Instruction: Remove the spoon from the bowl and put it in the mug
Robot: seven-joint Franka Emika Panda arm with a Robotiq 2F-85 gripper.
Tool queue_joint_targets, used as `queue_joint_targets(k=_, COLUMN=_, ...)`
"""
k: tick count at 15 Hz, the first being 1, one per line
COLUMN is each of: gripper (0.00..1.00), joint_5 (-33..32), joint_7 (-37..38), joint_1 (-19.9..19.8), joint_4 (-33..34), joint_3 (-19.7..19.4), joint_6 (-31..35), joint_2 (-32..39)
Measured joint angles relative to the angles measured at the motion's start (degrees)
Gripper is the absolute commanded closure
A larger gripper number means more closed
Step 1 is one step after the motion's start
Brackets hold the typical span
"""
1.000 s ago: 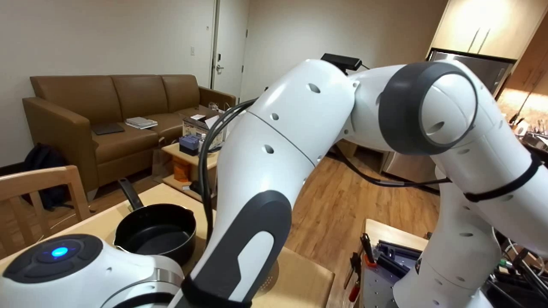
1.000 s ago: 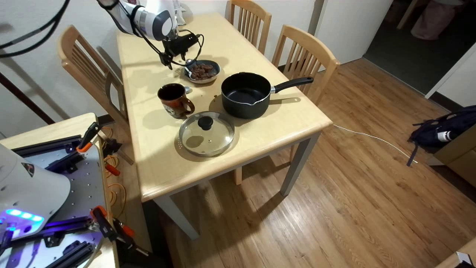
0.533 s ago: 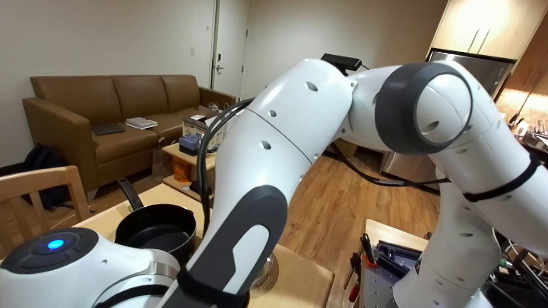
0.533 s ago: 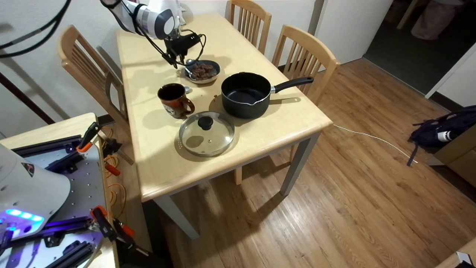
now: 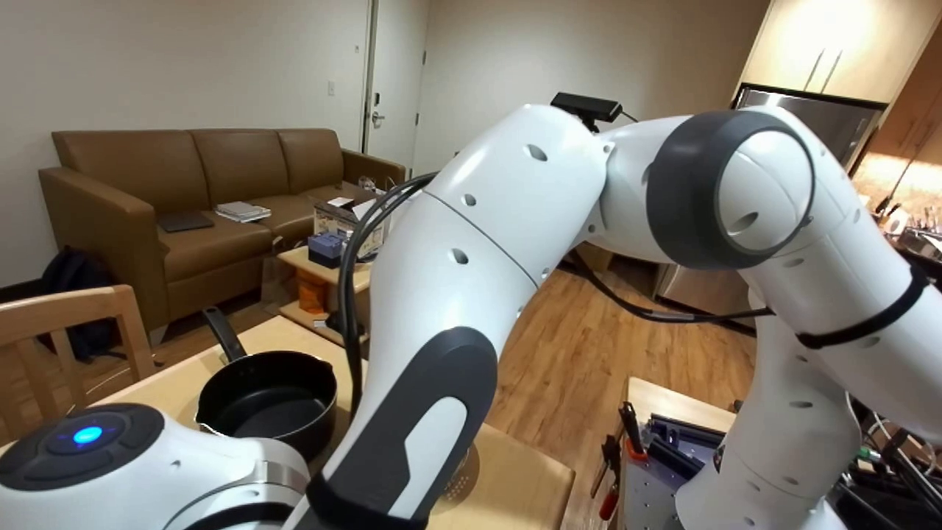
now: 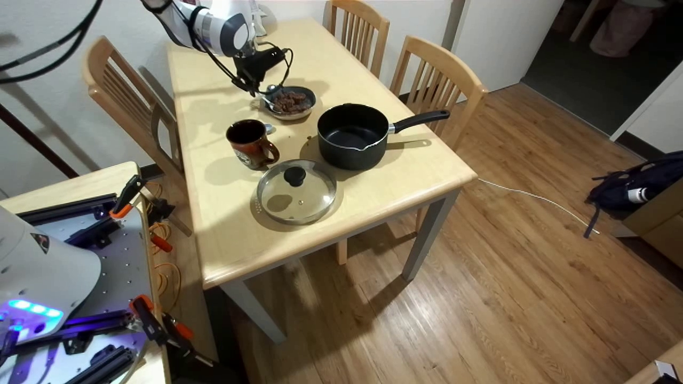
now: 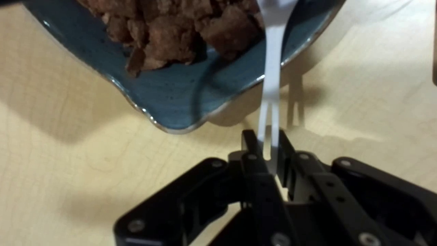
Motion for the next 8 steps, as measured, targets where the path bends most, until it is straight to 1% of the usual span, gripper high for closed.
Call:
queue_joint_targets(k=2, gripper=0.96, joint_5=-1.97, joint_7=0.0, joint_1=0.71, joint_4=-0.13, joint_3=-0.09, joint_6=1.57, joint_2=0.0)
queue_joint_targets(k=5, gripper=0.96, joint_5=-5.67, joint_7=0.01, joint_1=1.92, joint_4=-1.66, joint_3=-0.88, joint_6=7.26, joint_2=-0.01)
queue_joint_targets(k=6, gripper=0.96, joint_5=-6.75, joint_7=0.17, joint_1=2.42, joint_4=-2.5, joint_3=-1.58, joint_6=9.78, joint_2=-0.02)
queue_joint_targets(k=8, gripper=0.96, joint_5=-9.49, joint_7=3.0, joint_1=4.5, joint_4=-4.76, joint_3=-4.54, joint_6=15.73, joint_2=-0.65)
